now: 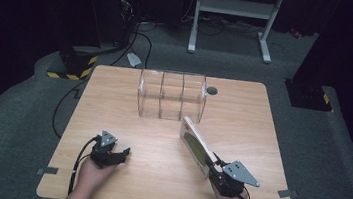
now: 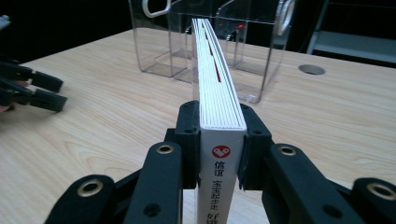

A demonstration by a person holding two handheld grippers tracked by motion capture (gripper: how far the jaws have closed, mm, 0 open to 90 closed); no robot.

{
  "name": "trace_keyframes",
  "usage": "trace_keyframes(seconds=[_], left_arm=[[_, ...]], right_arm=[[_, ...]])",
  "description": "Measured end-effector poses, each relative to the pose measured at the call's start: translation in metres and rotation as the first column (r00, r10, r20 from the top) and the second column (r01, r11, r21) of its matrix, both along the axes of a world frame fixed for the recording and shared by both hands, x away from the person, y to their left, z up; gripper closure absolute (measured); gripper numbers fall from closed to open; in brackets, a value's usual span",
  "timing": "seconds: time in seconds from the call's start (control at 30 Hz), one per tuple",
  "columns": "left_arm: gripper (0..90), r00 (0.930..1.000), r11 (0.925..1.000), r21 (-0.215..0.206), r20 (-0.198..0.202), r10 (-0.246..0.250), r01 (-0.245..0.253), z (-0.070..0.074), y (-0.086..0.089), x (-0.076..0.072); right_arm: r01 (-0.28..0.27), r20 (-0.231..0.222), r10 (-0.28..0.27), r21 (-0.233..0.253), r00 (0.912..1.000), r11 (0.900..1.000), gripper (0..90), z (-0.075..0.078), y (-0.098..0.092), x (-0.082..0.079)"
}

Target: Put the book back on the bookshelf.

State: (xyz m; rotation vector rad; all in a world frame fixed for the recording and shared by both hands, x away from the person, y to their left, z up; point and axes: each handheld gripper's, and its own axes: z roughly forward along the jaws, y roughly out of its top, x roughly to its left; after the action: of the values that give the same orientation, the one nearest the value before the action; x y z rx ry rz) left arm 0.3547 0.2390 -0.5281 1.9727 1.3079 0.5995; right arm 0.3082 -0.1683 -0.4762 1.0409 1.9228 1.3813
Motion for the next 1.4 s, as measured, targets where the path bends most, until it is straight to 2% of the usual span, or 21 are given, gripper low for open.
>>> trace_keyframes(seconds=[0.2,0.3,0.47,0.6,0.67,0.7,0.8,0.97,1.0,1.07,1.2,1.33,1.4], left_arm=[[29.3,1.0,1.0,0.003,-0.002,0.0,0.0,0.0,0.0,0.0],[29.4,1.0,1.0,0.002,-0.003,0.001,-0.001,0.0,0.0,-0.001],[29.4,1.0,1.0,0.002,-0.003,0.002,-0.002,0.0,0.0,-0.001],[29.4,1.0,1.0,0.002,-0.003,0.002,-0.002,0.0,0.0,-0.001],[29.3,1.0,1.0,0.001,-0.003,0.002,-0.002,0.0,0.0,-0.001],[29.4,1.0,1.0,0.002,-0.003,0.002,-0.002,0.0,0.0,-0.001],[29.3,1.0,1.0,0.002,-0.003,0.002,-0.002,0.0,0.0,-0.001],[29.3,1.0,1.0,-0.001,-0.002,0.003,-0.003,0.0,0.0,-0.002],[29.4,1.0,1.0,0.0,-0.001,0.003,-0.003,0.0,0.0,-0.002],[29.3,1.0,1.0,-0.002,-0.001,0.003,-0.003,0.0,0.0,-0.002],[29.4,1.0,1.0,-0.001,-0.001,0.004,-0.004,0.0,0.0,-0.002],[29.3,1.0,1.0,-0.001,-0.001,0.004,-0.004,0.0,0.0,-0.002],[29.4,1.0,1.0,-0.001,-0.001,0.004,-0.004,0.0,0.0,-0.002]], right_arm=[[0.01,0.005,-0.01,-0.008,0.9999,1.0,73.2,0.0,0.002,0.001],[0.005,-0.006,-0.005,0.016,1.0,1.0,66.4,0.0,0.002,0.001],[0.004,-0.053,-0.002,0.035,0.9986,0.999,54.6,0.0,0.002,0.005],[-0.012,-0.084,0.014,0.014,0.9963,1.0,47.6,-0.001,0.003,0.01],[0.014,-0.085,-0.014,0.0,0.9963,1.0,46.7,-0.001,0.005,0.011],[0.025,-0.1,-0.025,-0.006,0.9947,1.0,46.5,-0.001,0.006,0.013],[0.04,-0.128,-0.038,0.011,0.9911,0.999,48.1,-0.001,0.007,0.015],[0.018,-0.16,-0.011,0.041,0.9871,0.999,47.1,-0.001,0.004,0.017],[0.01,-0.153,-0.003,0.049,0.9882,0.999,49.7,-0.001,0.004,0.017],[0.008,-0.136,-0.003,0.034,0.9907,0.999,50.6,-0.001,0.005,0.016],[0.023,-0.108,-0.019,0.032,0.994,0.999,55.6,-0.003,0.008,0.016],[0.012,-0.053,-0.014,-0.043,0.9985,0.999,63.9,-0.002,0.013,0.015],[0.018,-0.064,-0.02,-0.035,0.9977,0.999,65.5,-0.001,0.014,0.015]])
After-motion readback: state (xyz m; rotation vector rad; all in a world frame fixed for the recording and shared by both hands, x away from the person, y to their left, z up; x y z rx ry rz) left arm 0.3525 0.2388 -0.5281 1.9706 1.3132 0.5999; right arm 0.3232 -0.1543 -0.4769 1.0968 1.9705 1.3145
